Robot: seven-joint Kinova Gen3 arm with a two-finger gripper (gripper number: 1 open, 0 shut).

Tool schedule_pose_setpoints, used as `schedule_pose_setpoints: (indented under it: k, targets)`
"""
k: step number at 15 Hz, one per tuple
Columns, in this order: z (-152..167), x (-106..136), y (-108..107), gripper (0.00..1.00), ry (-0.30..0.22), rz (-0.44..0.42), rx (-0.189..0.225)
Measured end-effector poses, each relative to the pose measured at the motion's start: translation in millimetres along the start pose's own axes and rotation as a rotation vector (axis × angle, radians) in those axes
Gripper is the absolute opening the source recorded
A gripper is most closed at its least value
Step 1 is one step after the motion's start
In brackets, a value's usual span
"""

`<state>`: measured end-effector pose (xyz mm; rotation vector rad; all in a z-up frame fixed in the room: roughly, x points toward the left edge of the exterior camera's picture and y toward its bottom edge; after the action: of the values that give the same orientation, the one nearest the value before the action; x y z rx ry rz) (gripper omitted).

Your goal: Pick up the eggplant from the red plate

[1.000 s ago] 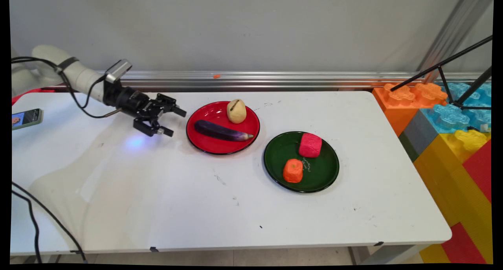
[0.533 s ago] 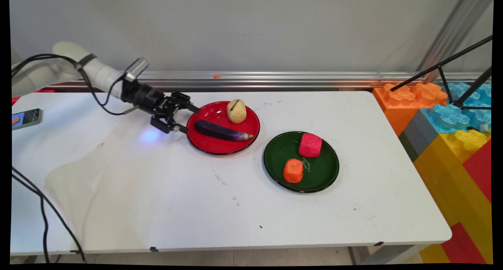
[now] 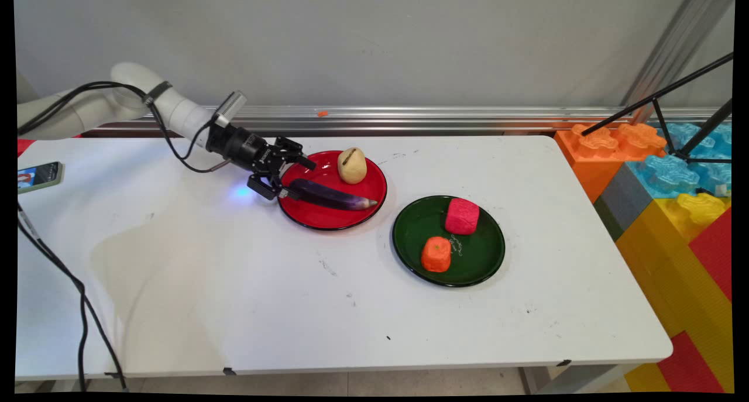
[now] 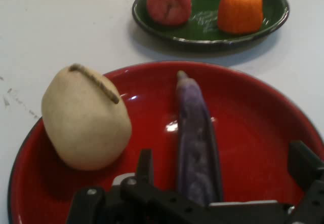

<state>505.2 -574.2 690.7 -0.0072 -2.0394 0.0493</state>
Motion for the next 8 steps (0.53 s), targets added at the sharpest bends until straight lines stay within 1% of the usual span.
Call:
schedule_pose_setpoints:
  k: [4,8]
  targets:
    - [11,-7,-12,1.00,-0.025,0.026,-0.003]
    - [16,-10,-18,1.00,-0.038,0.046,-0.006]
